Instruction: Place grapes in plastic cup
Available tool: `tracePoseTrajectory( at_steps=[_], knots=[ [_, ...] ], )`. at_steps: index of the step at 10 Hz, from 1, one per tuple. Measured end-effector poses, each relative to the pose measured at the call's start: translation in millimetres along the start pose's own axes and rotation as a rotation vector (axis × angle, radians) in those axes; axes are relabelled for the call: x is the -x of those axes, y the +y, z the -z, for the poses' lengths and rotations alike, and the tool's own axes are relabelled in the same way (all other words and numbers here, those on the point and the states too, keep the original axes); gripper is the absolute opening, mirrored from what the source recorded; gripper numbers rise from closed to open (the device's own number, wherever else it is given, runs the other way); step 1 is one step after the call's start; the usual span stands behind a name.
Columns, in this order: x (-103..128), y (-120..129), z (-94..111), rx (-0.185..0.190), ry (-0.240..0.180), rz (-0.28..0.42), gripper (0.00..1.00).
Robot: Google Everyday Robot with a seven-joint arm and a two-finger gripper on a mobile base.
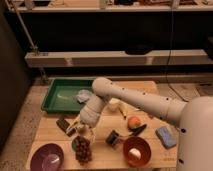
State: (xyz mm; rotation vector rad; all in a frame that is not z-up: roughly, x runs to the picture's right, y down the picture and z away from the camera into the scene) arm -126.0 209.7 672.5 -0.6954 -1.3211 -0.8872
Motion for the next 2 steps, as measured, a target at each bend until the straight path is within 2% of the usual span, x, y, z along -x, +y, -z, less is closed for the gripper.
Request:
tracePoseTrajectory(
  at_steps=[2],
  knots=[
    [0.5, -3.7, 6.9, -0.012, -0.002, -0.006, 0.8]
  ],
)
